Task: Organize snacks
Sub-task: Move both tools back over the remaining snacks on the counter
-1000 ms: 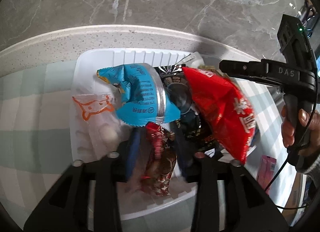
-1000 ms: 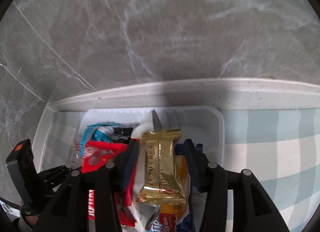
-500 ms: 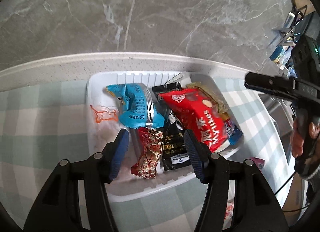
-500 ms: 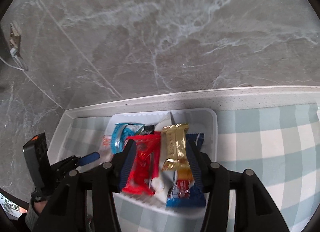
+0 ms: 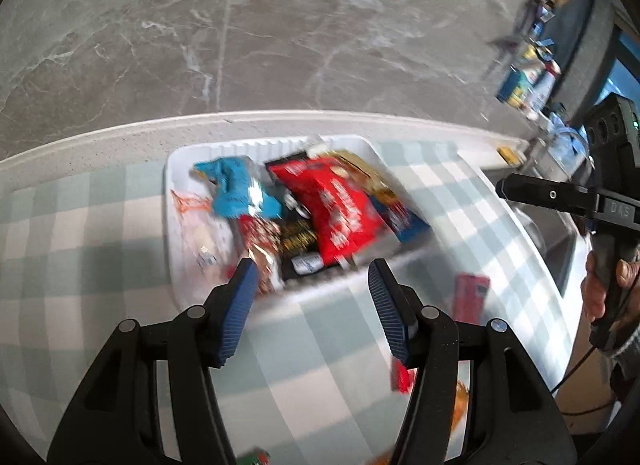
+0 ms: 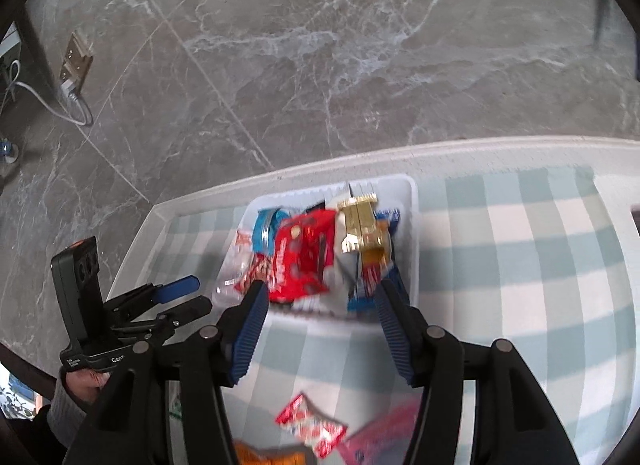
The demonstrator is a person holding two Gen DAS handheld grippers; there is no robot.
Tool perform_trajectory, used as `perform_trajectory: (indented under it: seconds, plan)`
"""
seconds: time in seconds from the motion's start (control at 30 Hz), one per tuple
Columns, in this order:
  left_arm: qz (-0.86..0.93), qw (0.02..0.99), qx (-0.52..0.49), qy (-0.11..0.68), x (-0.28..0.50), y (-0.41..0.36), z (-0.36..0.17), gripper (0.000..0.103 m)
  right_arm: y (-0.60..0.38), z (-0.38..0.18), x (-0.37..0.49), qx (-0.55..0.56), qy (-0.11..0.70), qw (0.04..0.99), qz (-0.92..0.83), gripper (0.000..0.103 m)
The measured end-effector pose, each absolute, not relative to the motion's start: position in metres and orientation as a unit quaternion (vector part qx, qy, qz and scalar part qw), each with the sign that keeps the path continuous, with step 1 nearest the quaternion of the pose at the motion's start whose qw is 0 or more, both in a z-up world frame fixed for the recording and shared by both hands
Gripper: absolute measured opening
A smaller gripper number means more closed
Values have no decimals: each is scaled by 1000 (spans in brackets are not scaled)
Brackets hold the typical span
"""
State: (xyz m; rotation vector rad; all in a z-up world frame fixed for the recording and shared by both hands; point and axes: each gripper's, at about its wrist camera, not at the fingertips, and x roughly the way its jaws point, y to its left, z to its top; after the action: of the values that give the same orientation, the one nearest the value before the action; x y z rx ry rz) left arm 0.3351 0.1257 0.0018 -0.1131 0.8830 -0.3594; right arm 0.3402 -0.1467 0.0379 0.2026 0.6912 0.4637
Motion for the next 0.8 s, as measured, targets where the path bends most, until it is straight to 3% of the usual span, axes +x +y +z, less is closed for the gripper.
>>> perform_trajectory:
  seconds: [0.5, 0.8]
  plan:
    - [-302, 830, 42, 467, 242, 58, -37, 56, -188, -64, 299, 185, 423, 873, 157, 60]
    - [-353, 792, 106, 486, 216, 25, -60, 56, -183, -90, 305, 200, 448, 860, 139, 60]
